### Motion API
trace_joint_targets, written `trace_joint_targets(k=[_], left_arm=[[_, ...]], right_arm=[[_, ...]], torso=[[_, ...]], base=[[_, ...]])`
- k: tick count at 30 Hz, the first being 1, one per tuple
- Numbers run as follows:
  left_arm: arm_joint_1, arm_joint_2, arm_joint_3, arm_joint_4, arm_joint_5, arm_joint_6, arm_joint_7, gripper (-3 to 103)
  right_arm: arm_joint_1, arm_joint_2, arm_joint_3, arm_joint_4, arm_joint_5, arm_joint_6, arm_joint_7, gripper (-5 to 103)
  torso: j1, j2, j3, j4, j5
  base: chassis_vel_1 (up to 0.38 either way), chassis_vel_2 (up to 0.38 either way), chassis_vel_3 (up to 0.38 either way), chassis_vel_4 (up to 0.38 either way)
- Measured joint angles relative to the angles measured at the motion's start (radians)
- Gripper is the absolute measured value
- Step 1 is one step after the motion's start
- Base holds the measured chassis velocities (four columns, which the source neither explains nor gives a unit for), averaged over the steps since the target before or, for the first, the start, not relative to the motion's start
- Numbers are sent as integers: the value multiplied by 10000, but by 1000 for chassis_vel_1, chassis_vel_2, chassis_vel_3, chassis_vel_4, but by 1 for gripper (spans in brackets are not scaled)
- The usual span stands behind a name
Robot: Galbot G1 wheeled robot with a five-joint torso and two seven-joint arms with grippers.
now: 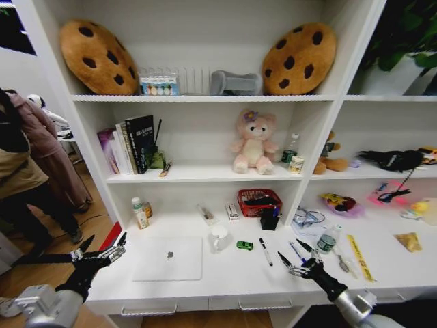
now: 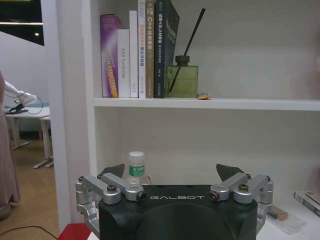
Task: Organize the objects on the table.
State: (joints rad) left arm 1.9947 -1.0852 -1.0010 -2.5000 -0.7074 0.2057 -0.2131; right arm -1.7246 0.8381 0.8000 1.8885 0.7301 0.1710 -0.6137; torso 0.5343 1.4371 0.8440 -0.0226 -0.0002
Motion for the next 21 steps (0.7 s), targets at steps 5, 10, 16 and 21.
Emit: trace_joint_targets(k=[5, 10, 16, 21], left_arm=[[0, 1, -1, 1, 0, 0, -2, 100], [0, 1, -3, 2, 0, 0, -4, 100], [0, 1, -1, 0, 0, 0, -3, 100], [0, 1, -1, 1, 0, 0, -2, 100]], right_arm=[[1389, -1167, -309, -804, 853, -1324, -2283, 100], [2660, -1906, -947, -2010, 641, -1701, -3863, 100], [5364, -2276, -2968, -4585, -355, -1340, -5163, 100], [6647, -2264, -4069, -5283, -703, -1139, -5340, 100]], torso=[[1, 0, 0, 17, -6], [1, 0, 0, 17, -3], [1, 0, 0, 5, 4], [1, 0, 1, 11, 3]], base=[[-2, 29, -19, -50], [64, 68, -14, -32], [0, 0, 0, 0], [0, 0, 0, 0]])
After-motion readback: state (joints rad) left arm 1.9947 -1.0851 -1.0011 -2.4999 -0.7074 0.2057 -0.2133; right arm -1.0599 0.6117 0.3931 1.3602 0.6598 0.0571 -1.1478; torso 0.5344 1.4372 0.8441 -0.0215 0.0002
